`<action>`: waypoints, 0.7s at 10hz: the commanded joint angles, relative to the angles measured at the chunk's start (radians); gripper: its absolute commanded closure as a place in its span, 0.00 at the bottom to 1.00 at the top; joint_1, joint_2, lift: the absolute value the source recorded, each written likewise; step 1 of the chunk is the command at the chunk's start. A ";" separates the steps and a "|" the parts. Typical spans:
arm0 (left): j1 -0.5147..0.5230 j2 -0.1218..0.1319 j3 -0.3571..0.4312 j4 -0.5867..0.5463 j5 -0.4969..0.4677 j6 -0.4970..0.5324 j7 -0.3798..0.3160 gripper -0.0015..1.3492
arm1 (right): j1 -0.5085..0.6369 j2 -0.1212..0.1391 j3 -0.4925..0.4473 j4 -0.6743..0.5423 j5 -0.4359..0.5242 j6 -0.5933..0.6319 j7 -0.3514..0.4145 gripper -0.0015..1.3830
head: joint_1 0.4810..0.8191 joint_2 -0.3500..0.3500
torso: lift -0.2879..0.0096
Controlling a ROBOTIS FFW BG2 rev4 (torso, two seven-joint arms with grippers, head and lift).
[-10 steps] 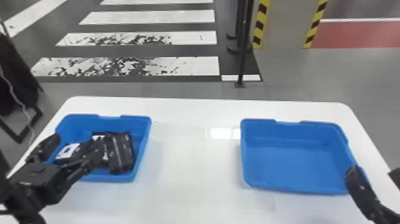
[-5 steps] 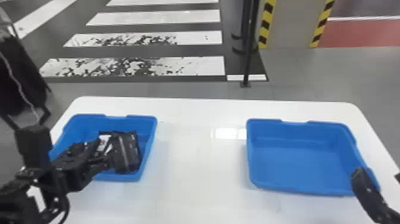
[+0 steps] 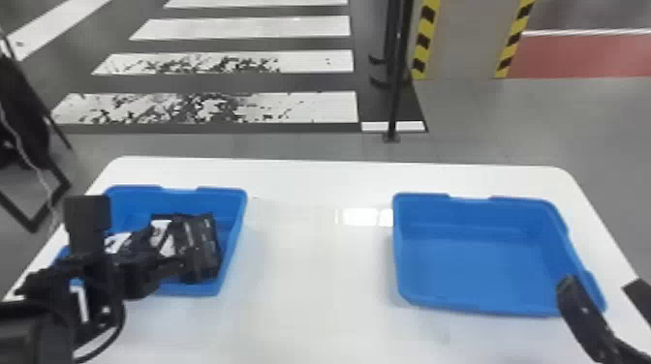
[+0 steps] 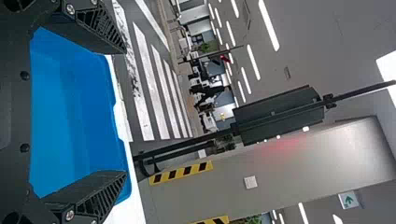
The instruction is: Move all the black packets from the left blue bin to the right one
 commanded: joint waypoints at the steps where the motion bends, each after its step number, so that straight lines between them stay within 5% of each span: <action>1: -0.056 0.000 -0.011 0.059 -0.006 0.025 0.000 0.15 | -0.002 0.000 0.002 0.001 -0.001 0.003 0.001 0.08 | 0.63 0.58 | 0.48; 6: -0.186 0.023 -0.054 0.224 0.018 0.093 -0.034 0.19 | -0.007 0.000 0.002 0.016 -0.013 0.010 0.007 0.08 | 0.63 0.56 | 0.48; 7: -0.210 0.025 -0.070 0.263 0.025 0.101 -0.040 0.28 | -0.007 0.000 0.002 0.021 -0.015 0.012 0.009 0.08 | 0.63 0.55 | 0.48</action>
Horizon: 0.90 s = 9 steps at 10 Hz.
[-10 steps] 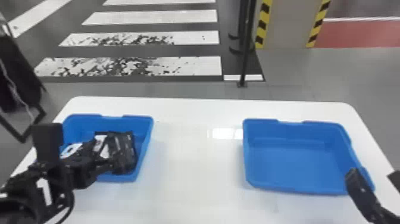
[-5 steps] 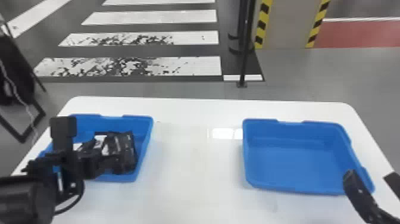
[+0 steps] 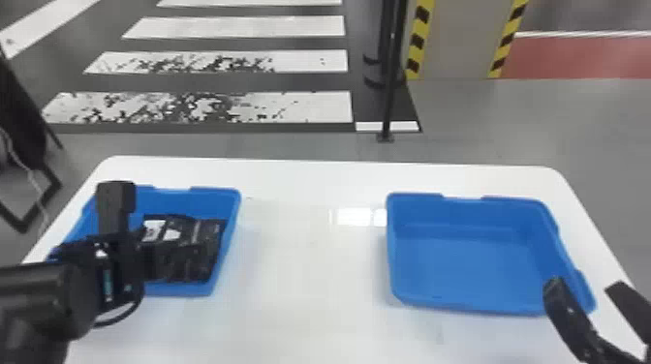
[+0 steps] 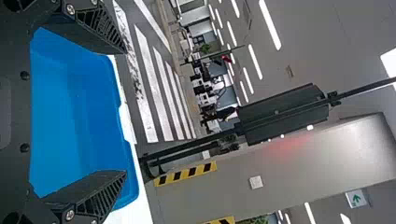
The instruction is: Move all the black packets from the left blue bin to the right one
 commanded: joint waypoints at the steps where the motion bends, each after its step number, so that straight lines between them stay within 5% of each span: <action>1: -0.029 0.002 -0.021 0.054 0.005 0.010 -0.008 0.47 | -0.003 0.000 0.000 0.005 -0.001 0.001 0.003 0.08 | 0.63 0.53 | 0.48; 3: -0.049 0.008 -0.051 0.073 -0.025 -0.024 -0.033 0.85 | -0.008 0.000 0.000 0.010 -0.007 0.004 0.007 0.08 | 0.63 0.51 | 0.48; 6: -0.044 0.019 -0.025 0.051 -0.049 -0.078 -0.105 0.89 | -0.005 -0.002 0.000 0.010 -0.011 0.004 0.011 0.08 | 0.63 0.51 | 0.48; 9: 0.047 0.027 0.011 -0.172 -0.015 0.010 -0.162 0.89 | -0.008 -0.003 0.008 0.008 -0.007 0.018 0.020 0.08 | 0.63 0.50 | 0.48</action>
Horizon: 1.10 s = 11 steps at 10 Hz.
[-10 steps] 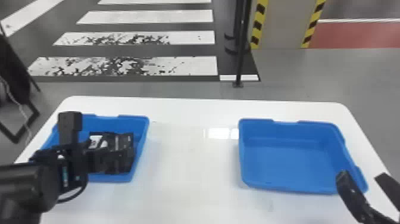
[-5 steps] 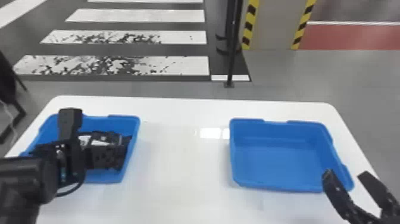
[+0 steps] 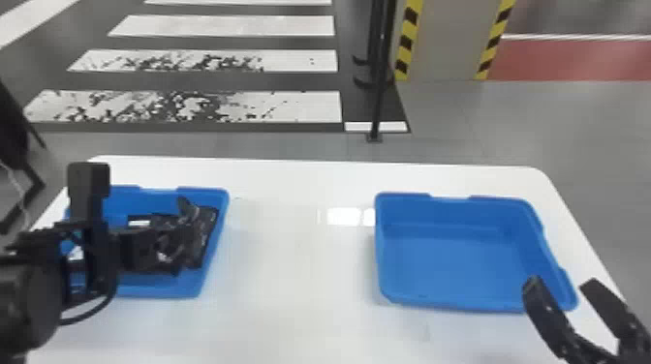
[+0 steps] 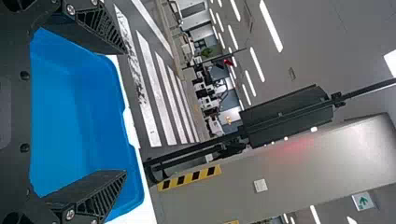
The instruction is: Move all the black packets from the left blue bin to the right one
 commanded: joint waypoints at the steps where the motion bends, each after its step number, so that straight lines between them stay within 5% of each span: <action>1: 0.068 0.001 0.027 -0.127 0.024 0.023 -0.023 0.89 | -0.008 -0.002 0.017 0.000 0.000 0.009 0.007 0.08 | 0.63 0.50 | 0.48; 3: 0.149 -0.003 0.031 -0.269 0.102 0.013 -0.043 0.89 | -0.028 -0.002 0.029 0.002 -0.012 0.036 0.043 0.08 | 0.63 0.51 | 0.48; 5: 0.188 -0.019 0.002 -0.286 0.245 -0.095 -0.069 0.89 | -0.070 -0.004 0.035 0.027 -0.036 0.085 0.101 0.08 | 0.63 0.46 | 0.48; 7: 0.201 -0.023 -0.050 -0.200 0.429 -0.274 -0.077 0.89 | -0.092 -0.019 0.085 0.022 -0.098 0.208 0.138 0.08 | 0.63 0.40 | 0.48; 11: 0.178 -0.037 -0.232 -0.024 0.640 -0.375 -0.095 0.89 | -0.156 -0.054 0.195 0.012 -0.198 0.347 0.165 0.09 | 0.63 0.39 | 0.48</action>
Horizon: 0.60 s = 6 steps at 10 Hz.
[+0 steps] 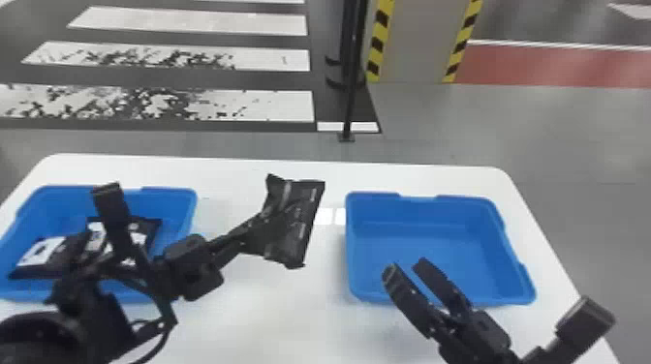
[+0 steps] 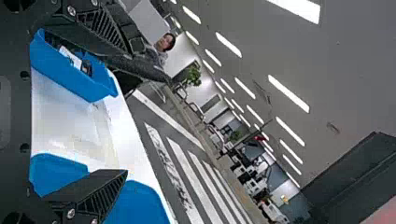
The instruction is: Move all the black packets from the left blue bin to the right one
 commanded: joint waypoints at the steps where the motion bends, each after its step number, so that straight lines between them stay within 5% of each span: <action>1: -0.012 -0.014 -0.056 0.043 0.034 -0.030 -0.003 0.89 | -0.016 -0.010 0.026 -0.001 -0.022 0.033 0.000 0.09 | 0.63 0.37 | 0.48; 6: -0.051 -0.013 -0.150 0.099 0.090 -0.032 -0.004 0.89 | -0.056 -0.025 0.100 0.019 -0.068 0.060 0.000 0.09 | 0.63 0.34 | 0.48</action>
